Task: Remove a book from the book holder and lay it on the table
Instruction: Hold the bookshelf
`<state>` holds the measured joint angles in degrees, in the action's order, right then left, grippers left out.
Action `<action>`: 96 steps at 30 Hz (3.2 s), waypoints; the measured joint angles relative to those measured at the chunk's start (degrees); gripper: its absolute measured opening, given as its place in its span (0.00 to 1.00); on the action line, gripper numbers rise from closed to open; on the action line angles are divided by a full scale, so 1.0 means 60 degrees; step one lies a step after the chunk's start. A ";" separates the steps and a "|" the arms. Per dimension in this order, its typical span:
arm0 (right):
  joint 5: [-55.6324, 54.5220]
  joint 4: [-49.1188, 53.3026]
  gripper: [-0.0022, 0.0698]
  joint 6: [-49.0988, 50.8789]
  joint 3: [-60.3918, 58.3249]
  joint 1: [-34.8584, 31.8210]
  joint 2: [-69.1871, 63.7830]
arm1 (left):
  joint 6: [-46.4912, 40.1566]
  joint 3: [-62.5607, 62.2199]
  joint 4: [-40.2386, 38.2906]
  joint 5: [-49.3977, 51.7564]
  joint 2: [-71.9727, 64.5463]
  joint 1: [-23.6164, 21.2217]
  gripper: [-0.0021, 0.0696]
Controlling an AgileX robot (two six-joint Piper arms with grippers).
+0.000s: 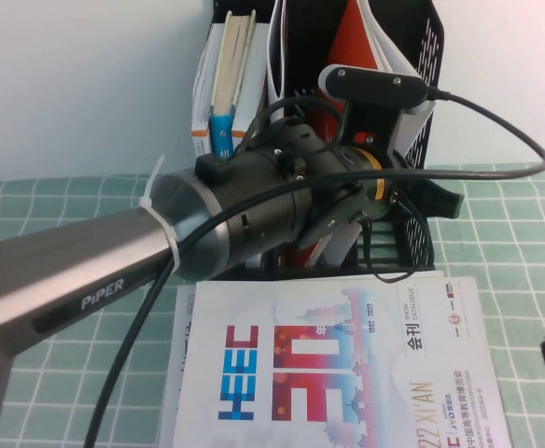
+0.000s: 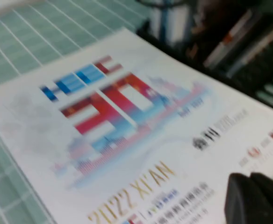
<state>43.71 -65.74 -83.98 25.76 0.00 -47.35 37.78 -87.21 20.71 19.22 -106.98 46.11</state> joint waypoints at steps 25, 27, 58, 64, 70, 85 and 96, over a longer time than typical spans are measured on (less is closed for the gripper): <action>-0.0347 -0.3705 0.03 -0.3609 0.0838 0.0000 -0.1475 | 0.1154 -0.0044 0.1556 0.1588 0.0488 -0.0090 0.03; -0.0223 -0.3683 0.03 -0.3630 0.0838 0.0000 -0.1635 | 0.1072 -0.0044 0.1498 0.1701 0.0568 -0.0090 0.03; -0.1375 -0.5253 0.48 -0.5037 0.3188 0.1989 -0.6077 | 0.1033 -0.0044 0.2357 0.2201 0.1390 -0.0096 0.03; 0.0326 -0.2182 0.20 -0.1982 0.3224 0.1997 -0.6262 | 0.1048 -0.0044 0.2519 0.2573 0.1390 -0.0096 0.03; -0.0399 0.4236 0.05 0.3574 0.3224 0.2019 -0.5816 | 0.1268 -0.0044 0.2741 0.2811 0.1390 -0.0096 0.03; -0.8584 0.6574 0.04 0.7849 0.2190 0.3512 -0.4357 | 0.1756 -0.0044 0.2778 0.2825 0.1390 -0.0096 0.03; -1.3962 0.9313 0.19 1.2672 0.1215 0.5427 -0.4784 | 0.1762 -0.0044 0.3003 0.2831 0.1390 -0.0096 0.03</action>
<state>-40.06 -9.86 -7.95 33.05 32.56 -76.06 48.36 -87.47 38.73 36.21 -98.64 45.54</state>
